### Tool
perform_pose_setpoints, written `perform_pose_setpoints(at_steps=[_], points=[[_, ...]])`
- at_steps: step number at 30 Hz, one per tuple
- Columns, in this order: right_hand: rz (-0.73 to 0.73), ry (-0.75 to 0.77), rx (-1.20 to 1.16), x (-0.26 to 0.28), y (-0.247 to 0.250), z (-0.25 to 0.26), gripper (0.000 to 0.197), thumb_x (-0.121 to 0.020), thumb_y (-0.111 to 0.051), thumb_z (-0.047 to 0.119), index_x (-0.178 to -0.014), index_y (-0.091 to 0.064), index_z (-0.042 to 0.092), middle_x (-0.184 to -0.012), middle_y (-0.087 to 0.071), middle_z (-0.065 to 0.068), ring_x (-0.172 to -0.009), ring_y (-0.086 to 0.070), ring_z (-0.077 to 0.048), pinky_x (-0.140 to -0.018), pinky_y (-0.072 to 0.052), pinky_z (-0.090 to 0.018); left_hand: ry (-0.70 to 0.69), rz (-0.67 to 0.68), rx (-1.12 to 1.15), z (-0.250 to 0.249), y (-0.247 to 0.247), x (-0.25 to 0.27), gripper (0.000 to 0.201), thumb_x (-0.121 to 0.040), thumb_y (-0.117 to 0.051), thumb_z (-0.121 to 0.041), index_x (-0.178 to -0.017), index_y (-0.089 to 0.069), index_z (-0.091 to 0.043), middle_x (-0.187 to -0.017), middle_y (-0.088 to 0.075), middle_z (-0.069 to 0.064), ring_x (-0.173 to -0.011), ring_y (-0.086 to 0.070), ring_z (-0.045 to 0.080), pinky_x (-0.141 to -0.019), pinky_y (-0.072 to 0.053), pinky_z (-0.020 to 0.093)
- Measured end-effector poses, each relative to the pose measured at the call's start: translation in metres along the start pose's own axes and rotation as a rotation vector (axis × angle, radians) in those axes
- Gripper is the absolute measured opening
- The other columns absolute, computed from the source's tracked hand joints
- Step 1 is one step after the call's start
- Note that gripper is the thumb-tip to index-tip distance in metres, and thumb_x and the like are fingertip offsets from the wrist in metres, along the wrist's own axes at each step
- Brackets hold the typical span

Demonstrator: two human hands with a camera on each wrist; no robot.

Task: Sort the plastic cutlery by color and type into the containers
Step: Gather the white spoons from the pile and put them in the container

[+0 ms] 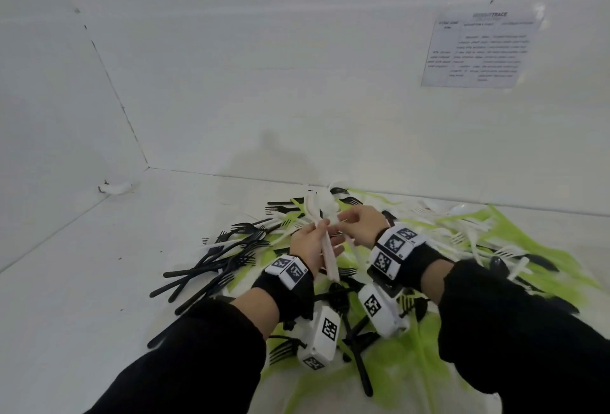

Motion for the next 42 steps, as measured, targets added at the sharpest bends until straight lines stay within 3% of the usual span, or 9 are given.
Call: perform_pose_setpoints(at_steps=[4, 8, 13, 18, 22, 25, 30, 34, 42], points=[[-0.04, -0.018, -0.122, 0.009, -0.008, -0.011, 0.017, -0.08, -0.069, 0.025, -0.074, -0.054, 0.02, -0.083, -0.064, -0.004, -0.074, -0.064, -0.021, -0.079, -0.057, -0.039, 0.003, -0.021, -0.078, 0.005, -0.007, -0.002, 0.016, -0.095, -0.051, -0.012, -0.095, -0.061, -0.001, -0.104, -0.065, 0.026, -0.098, -0.064, 0.039, -0.089, -0.05, 0.055], [-0.049, 0.032, -0.055, 0.018, -0.008, -0.017, 0.015, -0.086, -0.062, 0.024, -0.097, -0.063, 0.014, -0.094, -0.065, -0.003, -0.077, -0.057, -0.013, -0.068, -0.048, -0.021, 0.014, -0.009, -0.13, 0.013, -0.008, -0.005, 0.021, -0.098, -0.046, -0.015, -0.101, -0.06, 0.0, -0.091, -0.064, 0.016, -0.08, -0.061, 0.028, -0.071, -0.052, 0.038], [-0.013, -0.041, -0.147, 0.016, -0.006, -0.025, 0.016, -0.082, -0.064, 0.017, -0.072, -0.053, 0.023, -0.088, -0.066, -0.01, -0.07, -0.062, -0.02, -0.072, -0.056, -0.033, 0.024, 0.056, -0.174, 0.022, -0.016, -0.004, 0.019, -0.099, -0.045, -0.014, -0.101, -0.061, -0.005, -0.071, -0.069, 0.003, -0.055, -0.065, 0.016, -0.05, -0.053, 0.028], [0.087, 0.033, 0.042, 0.013, 0.001, -0.025, 0.007, -0.088, -0.057, 0.021, -0.086, -0.064, 0.021, -0.095, -0.065, -0.006, -0.073, -0.059, -0.014, -0.074, -0.052, -0.029, 0.082, 0.039, -0.157, 0.027, -0.02, -0.007, 0.021, -0.1, -0.042, -0.015, -0.101, -0.059, -0.003, -0.085, -0.063, 0.011, -0.067, -0.06, 0.024, -0.056, -0.054, 0.034], [0.125, -0.076, 0.33, -0.007, 0.021, -0.045, 0.033, -0.092, -0.042, 0.01, -0.121, -0.058, 0.015, -0.127, -0.056, -0.006, -0.116, -0.054, -0.022, -0.085, -0.04, -0.021, 0.083, -0.032, -0.131, 0.027, -0.017, -0.01, 0.022, -0.099, -0.043, -0.012, -0.081, -0.053, -0.003, -0.076, -0.057, 0.009, -0.055, -0.049, 0.022, -0.049, -0.044, 0.028], [0.224, -0.115, 0.449, -0.02, 0.025, -0.058, 0.042, -0.093, -0.038, 0.008, -0.133, -0.047, 0.017, -0.138, -0.046, -0.007, -0.125, -0.047, -0.023, -0.098, -0.038, -0.025, 0.099, -0.067, -0.1, 0.027, -0.013, -0.014, 0.023, -0.099, -0.044, -0.011, -0.079, -0.052, -0.003, -0.073, -0.054, 0.01, -0.053, -0.047, 0.022, -0.043, -0.043, 0.024], [0.077, -0.147, 0.752, -0.056, 0.043, -0.069, 0.035, -0.091, -0.046, 0.021, -0.125, -0.049, 0.014, -0.129, -0.053, -0.011, -0.117, -0.053, -0.03, -0.099, -0.042, -0.035, 0.118, -0.08, -0.091, 0.025, -0.006, -0.021, 0.021, -0.097, -0.046, -0.013, -0.08, -0.053, -0.004, -0.074, -0.055, 0.01, -0.051, -0.048, 0.021, -0.04, -0.041, 0.023], [0.177, -0.18, 0.826, -0.067, 0.041, -0.071, 0.054, -0.087, -0.056, 0.024, -0.137, -0.037, 0.024, -0.137, -0.028, -0.013, -0.121, -0.046, -0.036, -0.098, -0.044, -0.038, 0.117, -0.093, -0.108, 0.022, -0.003, -0.027, 0.024, -0.096, -0.049, -0.015, -0.078, -0.055, -0.001, -0.069, -0.054, 0.011, -0.052, -0.05, 0.021, -0.046, -0.043, 0.026], [0.341, -0.058, 0.91, -0.07, 0.02, -0.071, 0.032, -0.088, -0.048, 0.033, -0.115, -0.06, 0.022, -0.124, -0.058, -0.006, -0.116, -0.052, -0.026, -0.103, -0.039, -0.036, 0.11, -0.104, -0.117, 0.022, -0.005, -0.029, 0.022, -0.096, -0.048, -0.014, -0.079, -0.054, -0.002, -0.071, -0.056, 0.01, -0.053, -0.051, 0.021, -0.05, -0.045, 0.028]])
Point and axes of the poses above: each hand's wrist, its own x-axis away from the middle knuckle, its own y-axis out of the back of the hand, z = x × y, the point moved 5 cm from there along -x, towards the middle knuckle
